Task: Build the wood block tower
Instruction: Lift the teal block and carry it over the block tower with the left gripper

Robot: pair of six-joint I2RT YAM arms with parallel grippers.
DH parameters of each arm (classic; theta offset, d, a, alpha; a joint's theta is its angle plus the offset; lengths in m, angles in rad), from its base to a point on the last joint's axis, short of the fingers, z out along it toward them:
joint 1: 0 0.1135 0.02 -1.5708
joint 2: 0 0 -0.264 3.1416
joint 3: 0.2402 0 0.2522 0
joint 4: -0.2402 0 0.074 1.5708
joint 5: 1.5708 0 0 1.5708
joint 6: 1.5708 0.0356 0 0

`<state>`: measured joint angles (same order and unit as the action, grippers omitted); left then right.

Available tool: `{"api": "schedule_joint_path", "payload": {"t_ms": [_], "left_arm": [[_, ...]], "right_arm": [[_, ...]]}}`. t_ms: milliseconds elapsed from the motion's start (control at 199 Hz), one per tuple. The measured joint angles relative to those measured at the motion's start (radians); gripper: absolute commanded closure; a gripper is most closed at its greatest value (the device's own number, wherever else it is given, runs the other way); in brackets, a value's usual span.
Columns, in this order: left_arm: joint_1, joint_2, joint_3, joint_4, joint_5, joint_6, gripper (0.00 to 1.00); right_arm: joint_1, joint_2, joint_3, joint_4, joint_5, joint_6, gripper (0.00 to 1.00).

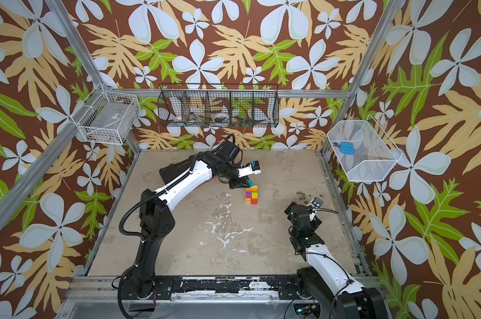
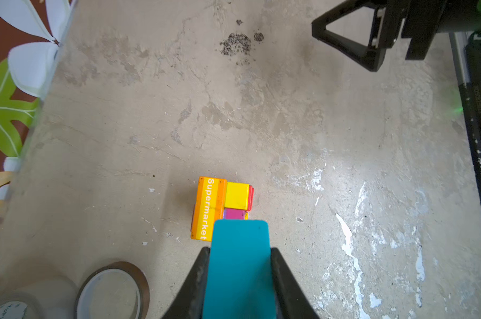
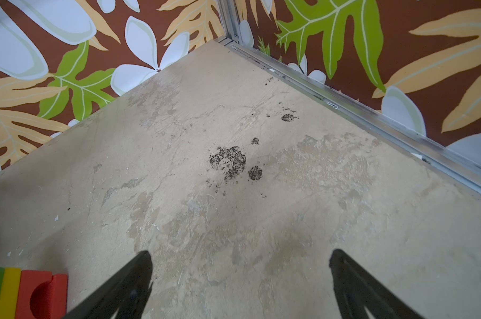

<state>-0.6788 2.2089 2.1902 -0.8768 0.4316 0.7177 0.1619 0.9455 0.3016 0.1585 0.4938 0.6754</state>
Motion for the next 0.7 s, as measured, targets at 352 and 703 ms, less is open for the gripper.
{"api": "schedule_joint_path", "payload": {"t_ms": [352,703], "left_arm": [[-0.021,0.096,0.074,-0.004,-0.06,0.053,1.0],[-0.023,0.176,0.121,0.008,-0.109,0.089,1.0]], "right_arm": [[0.0,0.035,0.015,0.005,-0.018,-0.003,0.0],[0.0,0.053,0.027,0.005,-0.019,-0.003,0.0]]}}
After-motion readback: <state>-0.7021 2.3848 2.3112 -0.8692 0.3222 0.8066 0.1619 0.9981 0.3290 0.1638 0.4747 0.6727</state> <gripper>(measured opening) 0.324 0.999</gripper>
